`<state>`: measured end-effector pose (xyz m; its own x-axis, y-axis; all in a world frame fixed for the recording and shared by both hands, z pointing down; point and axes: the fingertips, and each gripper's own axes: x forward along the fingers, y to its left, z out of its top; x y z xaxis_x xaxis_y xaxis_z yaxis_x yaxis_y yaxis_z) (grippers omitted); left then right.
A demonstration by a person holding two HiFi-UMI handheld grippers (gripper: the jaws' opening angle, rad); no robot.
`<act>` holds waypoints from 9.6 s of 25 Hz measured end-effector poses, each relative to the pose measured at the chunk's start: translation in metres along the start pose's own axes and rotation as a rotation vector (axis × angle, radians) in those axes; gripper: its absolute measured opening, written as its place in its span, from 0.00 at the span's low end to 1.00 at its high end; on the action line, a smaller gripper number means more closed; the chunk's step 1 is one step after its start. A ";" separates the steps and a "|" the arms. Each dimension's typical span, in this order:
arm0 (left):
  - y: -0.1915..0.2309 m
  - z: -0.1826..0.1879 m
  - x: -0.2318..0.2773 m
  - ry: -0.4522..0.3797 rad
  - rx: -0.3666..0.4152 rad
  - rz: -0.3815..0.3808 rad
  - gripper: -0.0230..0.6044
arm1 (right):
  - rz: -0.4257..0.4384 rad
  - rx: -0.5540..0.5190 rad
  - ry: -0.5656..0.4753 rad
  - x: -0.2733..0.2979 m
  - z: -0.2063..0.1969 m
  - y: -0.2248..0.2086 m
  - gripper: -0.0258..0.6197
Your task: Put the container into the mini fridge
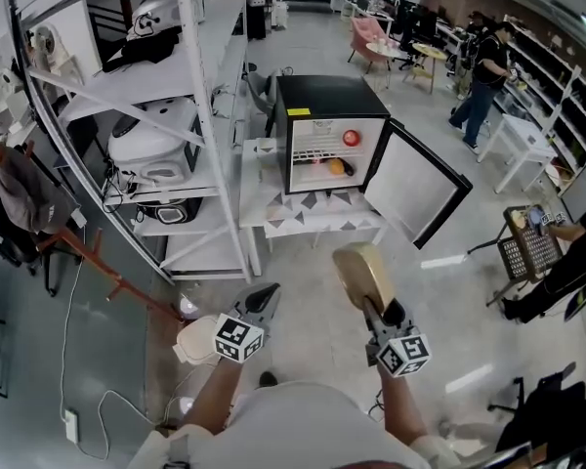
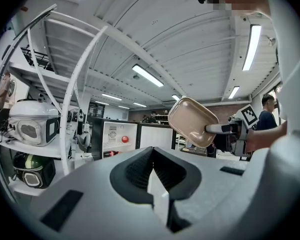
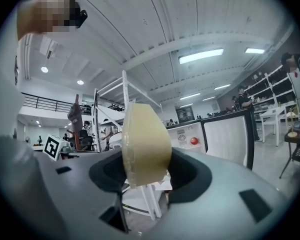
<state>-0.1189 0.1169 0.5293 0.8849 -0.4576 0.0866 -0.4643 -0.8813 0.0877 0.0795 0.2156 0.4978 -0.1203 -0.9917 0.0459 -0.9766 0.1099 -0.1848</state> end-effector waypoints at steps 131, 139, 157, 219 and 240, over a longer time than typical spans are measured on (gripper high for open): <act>0.326 -0.003 0.329 0.088 -0.105 0.031 0.04 | 0.050 0.726 0.346 0.519 -0.110 -0.229 0.39; 0.328 0.008 0.335 0.068 -0.115 0.142 0.04 | 0.124 0.939 0.376 0.562 -0.133 -0.240 0.39; 0.348 0.019 0.308 0.048 -0.096 0.397 0.04 | 0.091 1.334 0.376 0.645 -0.186 -0.244 0.39; 0.247 -0.013 0.343 0.060 -0.204 0.419 0.04 | 0.435 -0.009 0.262 0.489 -0.024 -0.211 0.17; 0.207 -0.014 0.271 0.020 -0.238 0.196 0.04 | 0.218 -0.086 0.215 0.397 -0.003 -0.165 0.05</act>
<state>0.0238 -0.1879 0.5846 0.7782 -0.6114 0.1435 -0.6232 -0.7235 0.2968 0.1920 -0.1964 0.5499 -0.3546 -0.9081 0.2230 -0.9340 0.3329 -0.1295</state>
